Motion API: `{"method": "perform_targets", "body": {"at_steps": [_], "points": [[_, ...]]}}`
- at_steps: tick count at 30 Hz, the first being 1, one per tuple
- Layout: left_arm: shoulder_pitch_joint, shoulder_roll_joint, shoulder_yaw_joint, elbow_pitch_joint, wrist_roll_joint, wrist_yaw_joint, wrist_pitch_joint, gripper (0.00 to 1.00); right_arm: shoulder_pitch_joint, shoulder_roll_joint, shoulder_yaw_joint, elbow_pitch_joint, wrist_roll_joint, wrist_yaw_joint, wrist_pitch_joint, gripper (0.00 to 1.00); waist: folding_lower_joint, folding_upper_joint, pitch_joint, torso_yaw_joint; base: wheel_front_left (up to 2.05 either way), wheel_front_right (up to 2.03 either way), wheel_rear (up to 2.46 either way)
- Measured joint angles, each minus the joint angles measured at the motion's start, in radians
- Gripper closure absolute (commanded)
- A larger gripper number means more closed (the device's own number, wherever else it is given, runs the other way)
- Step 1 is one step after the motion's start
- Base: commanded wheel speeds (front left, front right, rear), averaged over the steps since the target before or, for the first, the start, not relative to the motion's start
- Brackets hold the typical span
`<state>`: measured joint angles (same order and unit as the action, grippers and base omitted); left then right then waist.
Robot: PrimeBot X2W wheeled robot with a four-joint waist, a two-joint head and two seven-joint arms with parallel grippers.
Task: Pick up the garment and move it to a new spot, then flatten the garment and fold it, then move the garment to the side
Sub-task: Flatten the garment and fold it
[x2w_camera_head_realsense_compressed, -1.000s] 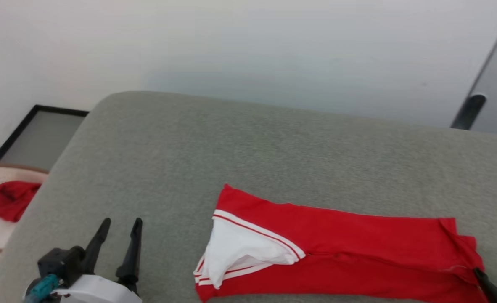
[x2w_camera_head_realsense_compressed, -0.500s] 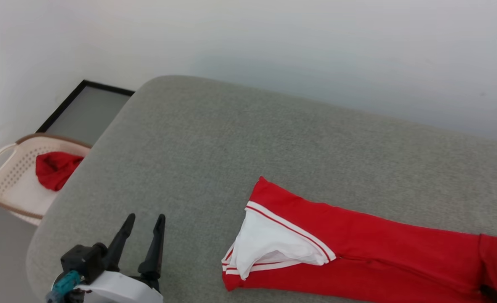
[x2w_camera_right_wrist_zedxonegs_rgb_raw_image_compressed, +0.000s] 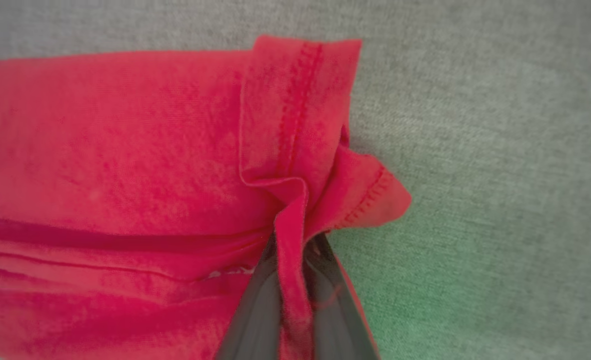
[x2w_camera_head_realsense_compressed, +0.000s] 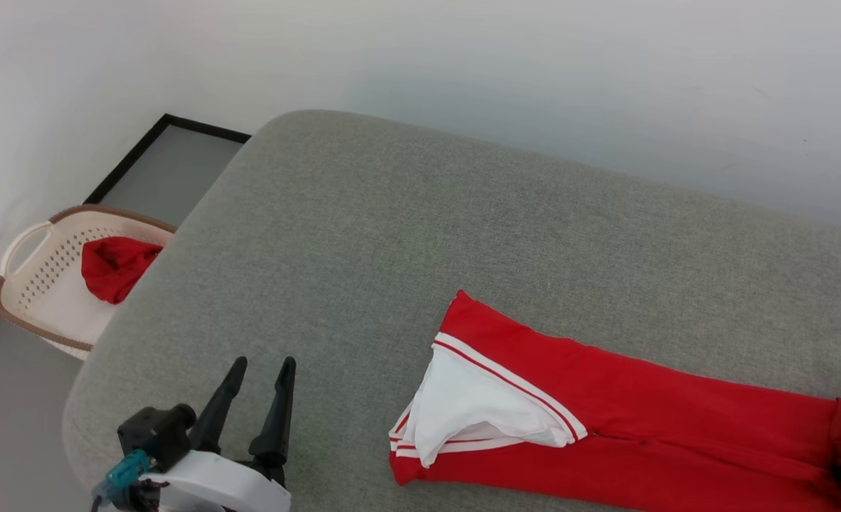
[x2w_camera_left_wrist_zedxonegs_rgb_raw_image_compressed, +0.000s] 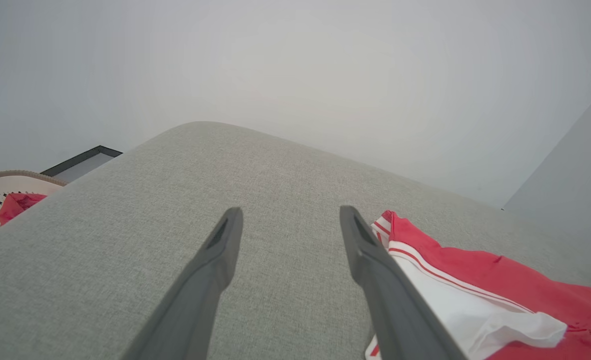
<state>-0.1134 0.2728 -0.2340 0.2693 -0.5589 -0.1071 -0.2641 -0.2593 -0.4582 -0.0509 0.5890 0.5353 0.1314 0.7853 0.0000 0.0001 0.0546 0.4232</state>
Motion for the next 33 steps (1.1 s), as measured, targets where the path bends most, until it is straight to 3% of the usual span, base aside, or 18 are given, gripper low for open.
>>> {"method": "perform_targets", "body": {"at_steps": [9, 15, 23, 29, 33], "points": [[-0.005, -0.008, 0.013, 0.025, -0.004, -0.014, 0.0, 0.0, -0.017, -0.029, -0.002, 0.028, 0.05, 0.005, -0.02, 1.0, 0.0, 0.0, -0.002, -0.017, 0.0, 0.0, 0.0], [-0.003, -0.006, 0.02, 0.029, -0.003, -0.017, 0.0, 0.0, -0.009, -0.118, -0.044, 0.049, 0.034, 0.0, -0.029, 1.0, 0.0, 0.0, -0.012, -0.041, 0.0, 0.0, 0.0], [0.018, 0.002, 0.045, 0.028, 0.008, -0.017, 0.0, 0.0, 0.015, -0.185, -0.072, 0.013, 0.03, 0.0, -0.016, 1.0, 0.0, 0.0, -0.031, -0.087, 0.0, 0.0, 0.0], [0.031, 0.009, 0.05, 0.028, 0.008, -0.021, 0.0, 0.0, 0.024, -0.155, -0.073, -0.065, 0.096, 0.0, 0.026, 1.0, 0.0, 0.0, -0.047, -0.118, 0.0, 0.0, 0.0], [0.036, 0.012, 0.051, 0.031, 0.006, -0.021, 0.0, 0.0, 0.044, -0.098, -0.067, -0.195, 0.189, 0.0, 0.078, 1.0, 0.0, 0.0, -0.066, -0.137, 0.0, 0.0, 0.0]]}}
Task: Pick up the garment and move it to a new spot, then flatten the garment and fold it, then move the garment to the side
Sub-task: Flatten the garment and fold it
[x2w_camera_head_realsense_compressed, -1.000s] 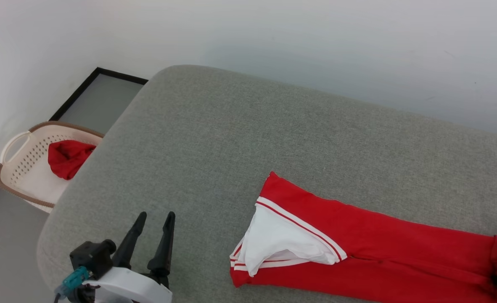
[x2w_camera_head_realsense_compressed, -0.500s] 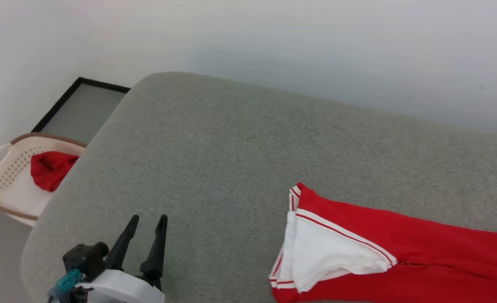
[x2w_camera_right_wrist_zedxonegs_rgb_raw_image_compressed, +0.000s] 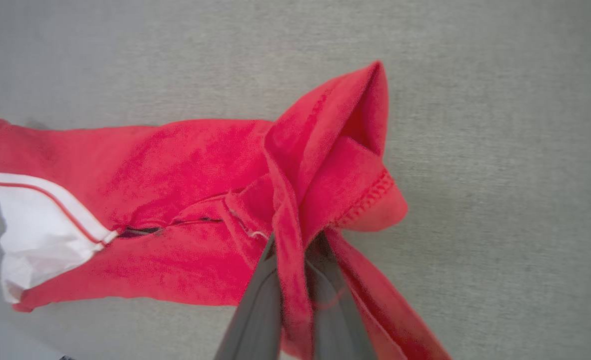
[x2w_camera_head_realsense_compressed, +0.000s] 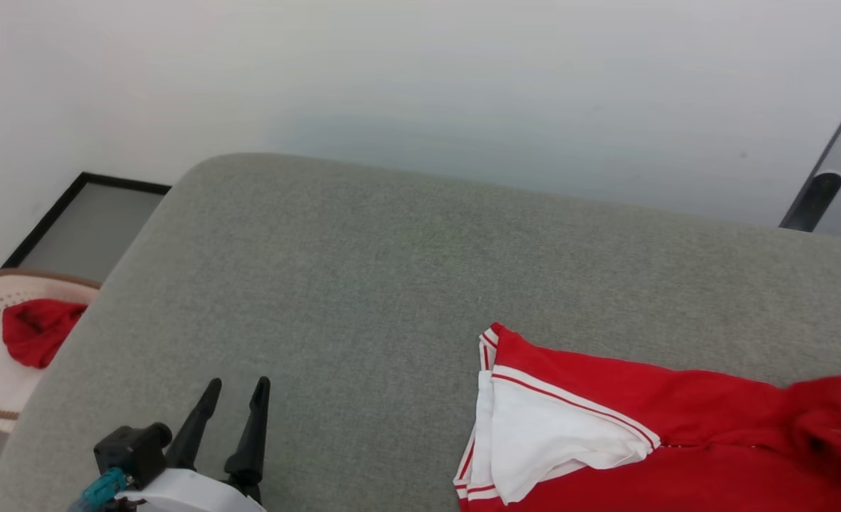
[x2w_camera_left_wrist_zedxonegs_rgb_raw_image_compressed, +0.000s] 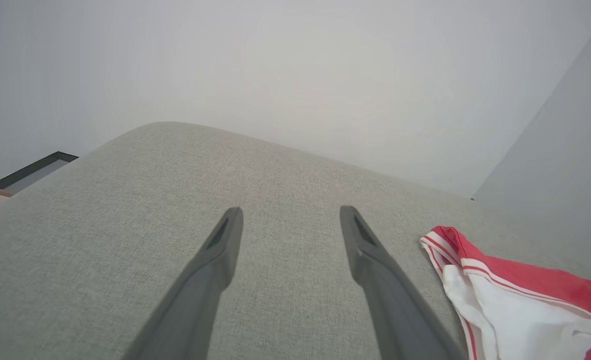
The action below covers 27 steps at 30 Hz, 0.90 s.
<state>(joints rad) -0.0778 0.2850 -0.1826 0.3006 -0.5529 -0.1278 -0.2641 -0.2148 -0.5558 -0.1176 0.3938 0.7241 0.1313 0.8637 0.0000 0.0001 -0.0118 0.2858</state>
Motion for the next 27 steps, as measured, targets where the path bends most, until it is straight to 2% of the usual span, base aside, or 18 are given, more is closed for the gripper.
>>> {"method": "perform_targets", "body": {"at_steps": [6, 12, 18, 27], "points": [[0.003, -0.002, -0.003, 0.007, -0.011, 0.0, 0.0, 0.0, 0.026, 0.102, 0.03, -0.205, 0.077, 0.0, 0.071, 1.0, 0.0, -0.0001, -0.023, -0.019, 0.0, 0.0, 0.0], [-0.006, -0.009, -0.027, 0.018, -0.017, 0.0, 0.0, 0.0, 0.019, 0.213, 0.096, -0.315, 0.073, 0.0, 0.106, 1.0, 0.0, 0.0, -0.022, 0.001, 0.0, 0.0, 0.0], [-0.046, -0.027, -0.06, 0.037, -0.021, 0.0, 0.0, 0.0, -0.031, 0.31, 0.166, -0.302, 0.033, 0.0, 0.1, 1.0, 0.0, 0.0, -0.011, 0.042, 0.0, 0.0, 0.0], [-0.091, -0.051, -0.098, 0.069, -0.038, -0.001, 0.0, 0.0, -0.116, 0.39, 0.285, -0.174, -0.038, 0.0, 0.039, 1.0, 0.0, 0.0, 0.013, 0.111, 0.0, 0.0, 0.0]]}}
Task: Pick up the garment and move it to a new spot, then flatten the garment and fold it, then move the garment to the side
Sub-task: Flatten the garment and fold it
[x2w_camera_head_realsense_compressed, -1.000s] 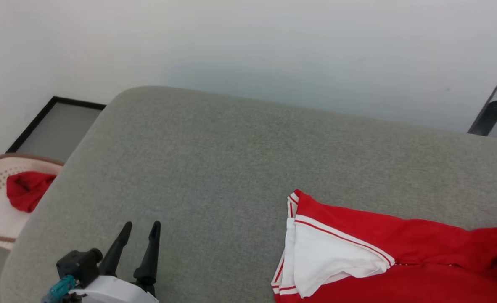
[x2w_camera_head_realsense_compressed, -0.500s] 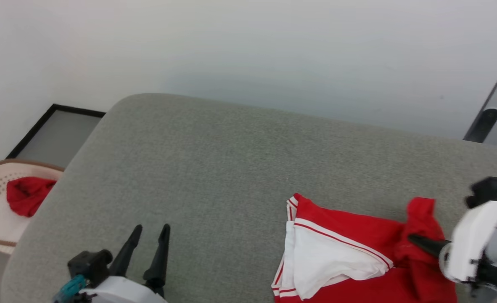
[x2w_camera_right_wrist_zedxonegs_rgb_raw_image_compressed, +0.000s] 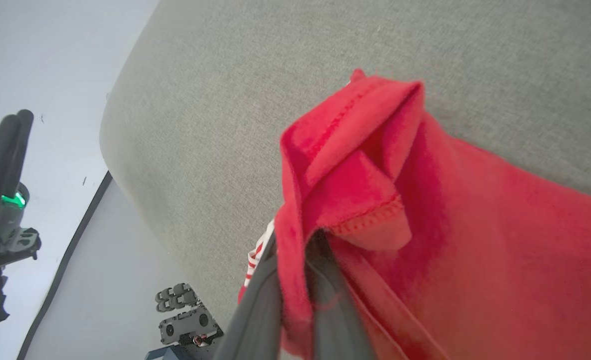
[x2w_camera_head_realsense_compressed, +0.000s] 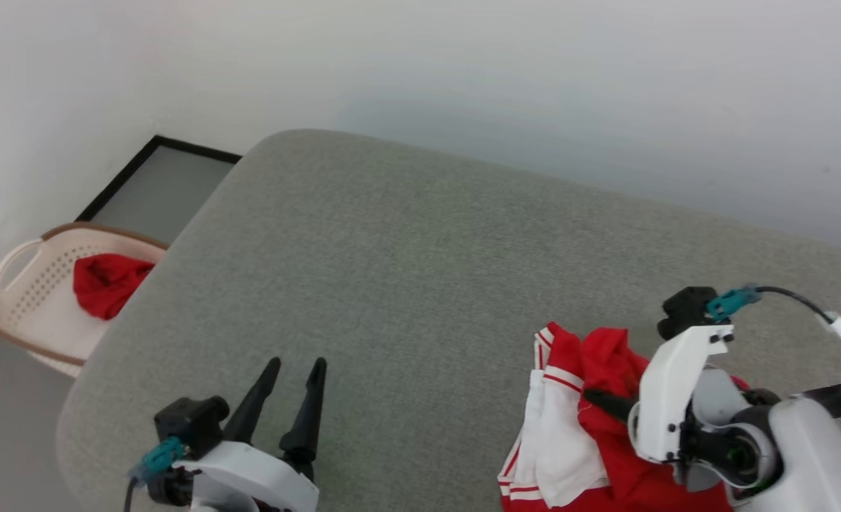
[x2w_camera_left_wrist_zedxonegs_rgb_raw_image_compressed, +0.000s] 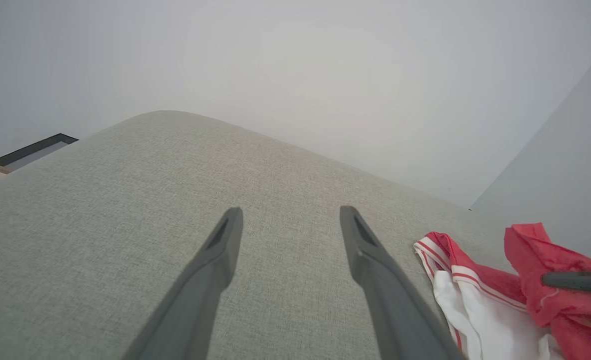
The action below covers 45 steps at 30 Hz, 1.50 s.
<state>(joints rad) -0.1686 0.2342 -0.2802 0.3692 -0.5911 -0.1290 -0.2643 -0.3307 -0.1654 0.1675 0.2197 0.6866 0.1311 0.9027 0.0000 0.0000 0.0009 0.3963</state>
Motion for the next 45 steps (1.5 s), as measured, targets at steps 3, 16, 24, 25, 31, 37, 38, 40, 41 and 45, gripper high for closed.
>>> {"method": "perform_targets", "body": {"at_steps": [3, 16, 24, 25, 31, 37, 38, 40, 41, 45], "points": [[-0.013, -0.007, -0.01, 0.009, -0.001, 0.0, 0.0, 0.0, -0.016, 0.013, 0.026, 0.056, -0.025, 0.0, -0.035, 1.0, 0.0, 0.0, 0.007, 0.019, 0.0, 0.0, 0.0], [-0.017, -0.006, 0.01, 0.037, -0.014, 0.0, 0.0, 0.0, -0.097, 0.04, 0.097, 0.235, -0.079, 0.0, -0.141, 0.0, 0.0001, 0.0, 0.023, 0.018, 0.0, 0.0, 0.0], [0.018, 0.009, 0.053, 0.036, 0.002, 0.0, 0.0, 0.0, -0.085, -0.018, 0.173, 0.106, -0.006, 0.0, -0.221, 0.0, 0.0, 0.0, 0.001, -0.047, 0.0, 0.0, 0.0], [0.023, 0.011, 0.058, 0.033, 0.005, 0.0, 0.0, 0.0, -0.076, -0.036, 0.186, 0.077, 0.002, 0.0, -0.235, 0.0, 0.0001, 0.0, -0.001, -0.057, 0.0, 0.0, 0.0], [0.049, 0.015, 0.097, 0.016, 0.031, 0.0, 0.0, 0.0, -0.014, -0.182, 0.228, -0.089, -0.007, 0.0, -0.436, 0.0, 0.0, 0.0001, -0.014, -0.121, 0.0, 0.0, 0.0], [0.075, 0.007, 0.144, -0.01, 0.077, 0.0, 0.0, 0.0, 0.07, -0.307, 0.218, -0.149, -0.091, 0.0, -0.713, 0.0, 0.0, 0.0, -0.021, -0.192, 0.0, 0.0, 0.0], [0.077, 0.005, 0.152, -0.015, 0.085, 0.0, 0.0, 0.0, 0.085, -0.324, 0.21, -0.148, -0.115, 0.0, -0.762, 0.0, 0.0, 0.0, -0.022, -0.204, 0.0, 0.0, 0.0], [0.078, 0.001, 0.161, -0.021, 0.093, 0.0, 0.0, 0.0, 0.099, -0.334, 0.195, -0.142, -0.137, 0.0, -0.808, 0.0, 0.0, 0.0, -0.023, -0.217, 0.0, 0.0, 0.0], [0.083, -0.004, 0.174, -0.03, 0.111, 0.0, 0.0, 0.0, 0.123, -0.349, 0.168, -0.125, -0.195, 0.0, -0.901, 0.0, 0.0001, 0.0001, -0.024, -0.24, 0.0, 0.0, 0.0], [0.095, -0.01, 0.217, -0.041, 0.162, 0.0, 0.0, 0.0, 0.179, -0.351, 0.095, -0.077, -0.296, 0.0, -1.066, 0.0, 0.0, 0.0, -0.026, -0.283, 0.0, 0.0, 0.0]]}}
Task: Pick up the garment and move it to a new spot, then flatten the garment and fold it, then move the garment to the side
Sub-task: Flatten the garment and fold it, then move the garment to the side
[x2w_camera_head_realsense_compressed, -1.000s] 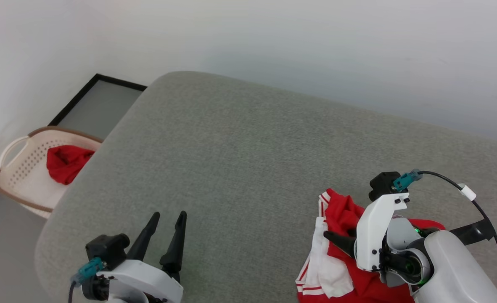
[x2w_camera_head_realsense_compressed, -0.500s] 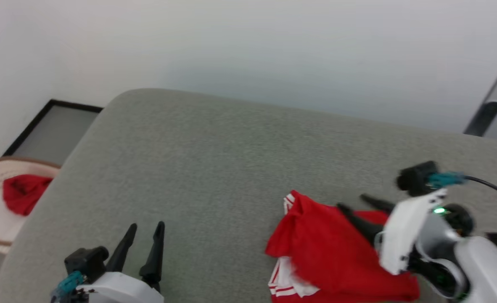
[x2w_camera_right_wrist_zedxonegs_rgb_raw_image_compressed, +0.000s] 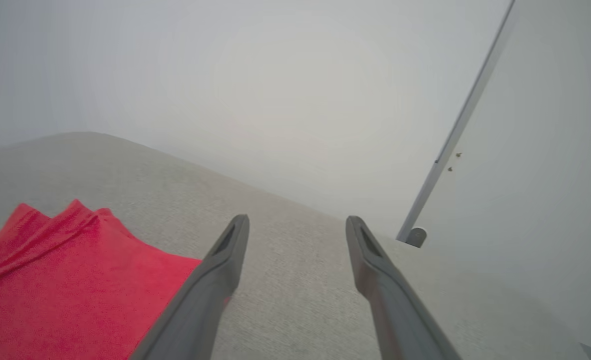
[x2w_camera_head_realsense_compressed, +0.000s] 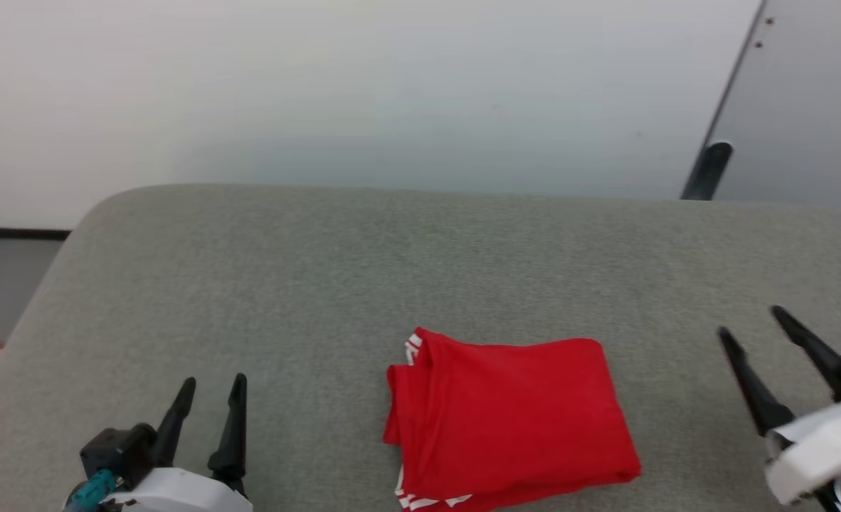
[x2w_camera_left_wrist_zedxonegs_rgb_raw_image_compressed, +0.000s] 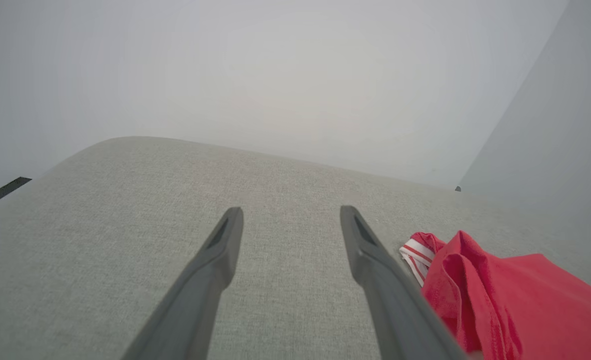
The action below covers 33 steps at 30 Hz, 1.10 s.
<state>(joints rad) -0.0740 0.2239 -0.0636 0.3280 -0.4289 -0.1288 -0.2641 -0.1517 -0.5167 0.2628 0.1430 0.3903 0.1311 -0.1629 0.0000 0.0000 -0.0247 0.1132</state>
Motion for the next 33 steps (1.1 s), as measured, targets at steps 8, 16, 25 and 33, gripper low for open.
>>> {"method": "perform_targets", "body": {"at_steps": [8, 16, 25, 33], "points": [[0.022, -0.027, 0.068, -0.036, 0.084, 0.0, 0.0, 0.0, 0.131, 0.096, -0.219, 0.04, -0.133, 0.0, -0.098, 0.0, 0.0, 0.0, -0.006, -0.042, 0.0, 0.0, 0.0], [0.04, -0.049, 0.093, -0.065, 0.132, 0.0, 0.0, 0.0, 0.206, 0.173, -0.325, -0.059, -0.207, 0.0, -0.101, 0.0, 0.0, 0.0, 0.0, -0.044, 0.0, 0.0, 0.0], [0.038, -0.055, 0.067, -0.067, 0.135, 0.0, 0.0, 0.0, 0.224, 0.187, -0.344, -0.112, -0.239, 0.0, -0.101, 0.0, 0.0, 0.0, -0.003, -0.016, 0.0, 0.0, 0.0], [0.03, -0.05, 0.071, -0.054, 0.135, 0.0, 0.0, 0.0, 0.244, 0.203, -0.327, -0.121, -0.242, 0.0, -0.101, 0.0, 0.0, 0.0, -0.013, 0.042, 0.0, 0.0, 0.0]]}}
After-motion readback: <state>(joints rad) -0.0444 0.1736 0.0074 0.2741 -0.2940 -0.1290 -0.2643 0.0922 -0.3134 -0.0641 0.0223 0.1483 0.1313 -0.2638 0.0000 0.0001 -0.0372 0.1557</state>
